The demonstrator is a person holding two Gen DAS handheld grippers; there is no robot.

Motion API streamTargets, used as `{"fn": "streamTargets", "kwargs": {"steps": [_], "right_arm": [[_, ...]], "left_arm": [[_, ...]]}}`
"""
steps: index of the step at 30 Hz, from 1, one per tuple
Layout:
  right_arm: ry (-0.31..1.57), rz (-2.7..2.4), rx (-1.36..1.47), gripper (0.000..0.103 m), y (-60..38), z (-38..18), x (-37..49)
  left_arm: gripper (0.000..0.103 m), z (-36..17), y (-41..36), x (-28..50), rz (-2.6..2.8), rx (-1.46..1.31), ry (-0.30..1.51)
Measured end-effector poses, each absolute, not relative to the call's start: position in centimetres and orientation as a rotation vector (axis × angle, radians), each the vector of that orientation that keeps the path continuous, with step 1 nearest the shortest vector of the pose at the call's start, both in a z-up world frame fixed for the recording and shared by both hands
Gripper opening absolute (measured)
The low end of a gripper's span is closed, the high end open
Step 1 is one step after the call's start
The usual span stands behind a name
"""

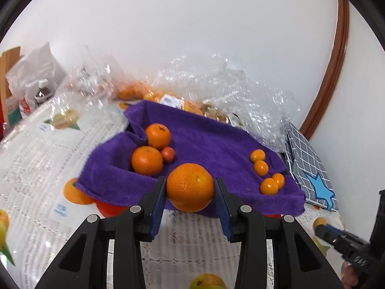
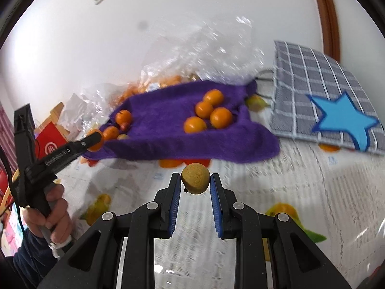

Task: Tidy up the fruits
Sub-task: 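Carry the large orange and the brown fruit over the purple towel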

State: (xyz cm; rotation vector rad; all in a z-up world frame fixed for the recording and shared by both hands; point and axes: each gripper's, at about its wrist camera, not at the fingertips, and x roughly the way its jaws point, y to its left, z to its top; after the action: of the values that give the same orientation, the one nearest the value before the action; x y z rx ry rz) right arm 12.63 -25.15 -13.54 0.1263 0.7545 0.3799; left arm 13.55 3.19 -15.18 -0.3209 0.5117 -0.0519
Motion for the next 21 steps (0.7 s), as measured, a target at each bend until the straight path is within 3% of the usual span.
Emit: {"fn": "streamTargets", "kwargs": {"steps": [14, 21], "right_arm": [[0.618, 0.383, 0.085, 0.025, -21.5, -7.3, 17.9], [0.592, 0.355, 0.09, 0.025, -20.7, -6.4, 22.4]], "left_arm": [[0.037, -8.5, 7.5, 15.2, 0.035, -0.341, 0.37], [0.037, -8.4, 7.5, 19.8, 0.038, -0.39, 0.397]]}}
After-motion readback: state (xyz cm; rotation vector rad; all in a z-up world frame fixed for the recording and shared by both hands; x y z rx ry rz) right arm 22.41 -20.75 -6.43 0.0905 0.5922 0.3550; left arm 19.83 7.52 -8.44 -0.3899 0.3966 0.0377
